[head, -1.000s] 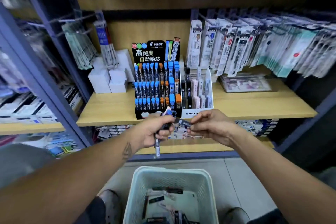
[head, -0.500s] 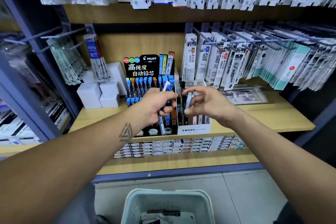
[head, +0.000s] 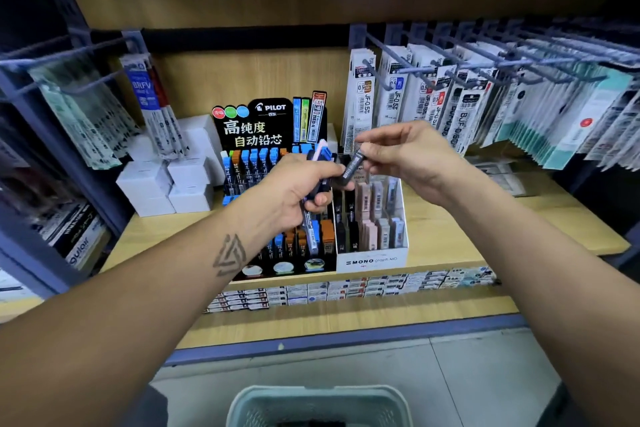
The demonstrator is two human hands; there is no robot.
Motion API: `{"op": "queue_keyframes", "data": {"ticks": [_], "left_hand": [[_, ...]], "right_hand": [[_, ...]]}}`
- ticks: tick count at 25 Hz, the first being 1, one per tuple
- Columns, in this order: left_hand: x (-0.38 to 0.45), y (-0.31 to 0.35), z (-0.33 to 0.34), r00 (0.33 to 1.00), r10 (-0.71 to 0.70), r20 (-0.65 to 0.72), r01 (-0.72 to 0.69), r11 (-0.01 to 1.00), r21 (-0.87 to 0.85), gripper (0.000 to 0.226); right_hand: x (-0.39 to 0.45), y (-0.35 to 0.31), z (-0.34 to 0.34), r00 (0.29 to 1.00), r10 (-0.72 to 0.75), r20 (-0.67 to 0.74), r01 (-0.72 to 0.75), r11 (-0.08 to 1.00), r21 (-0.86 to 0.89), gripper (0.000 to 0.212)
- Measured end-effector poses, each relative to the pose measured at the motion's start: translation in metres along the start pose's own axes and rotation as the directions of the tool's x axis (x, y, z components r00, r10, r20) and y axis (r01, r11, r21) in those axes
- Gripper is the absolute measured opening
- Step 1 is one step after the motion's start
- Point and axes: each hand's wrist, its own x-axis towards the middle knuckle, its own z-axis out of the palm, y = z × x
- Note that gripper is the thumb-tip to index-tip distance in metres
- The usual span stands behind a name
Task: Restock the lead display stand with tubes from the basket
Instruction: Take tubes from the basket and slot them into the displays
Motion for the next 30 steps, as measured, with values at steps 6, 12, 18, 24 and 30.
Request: {"op": "queue_keyframes", "data": {"ticks": [6,12,18,24,30], "left_hand": [[0.014,0.013,-0.007,0.992,0.034,-0.120,-0.031,0.999,0.025,0.015],[0.016,0.012,-0.013,0.992,0.033,-0.123,-0.030,0.999,0.023,0.012],[0.015,0.013,-0.014,0.991,0.028,-0.128,-0.026,1.000,0.017,0.014],[0.014,0.013,-0.014,0.991,0.019,-0.133,-0.016,1.000,0.021,0.012],[0.013,0.015,-0.011,0.978,0.056,-0.203,-0.075,0.994,-0.086,0.008]], "right_hand": [[0.027,0.001,-0.011,0.954,-0.230,-0.191,0.134,0.901,-0.412,0.021],[0.035,0.009,0.008,0.947,-0.305,-0.098,0.152,0.697,-0.701,0.013],[0.041,0.024,0.016,0.952,-0.307,-0.004,0.161,0.511,-0.844,0.010],[0.043,0.035,0.021,0.962,-0.269,0.043,0.164,0.445,-0.881,0.015],[0.018,0.017,0.037,0.983,-0.183,0.016,0.160,0.810,-0.565,0.014]]}}
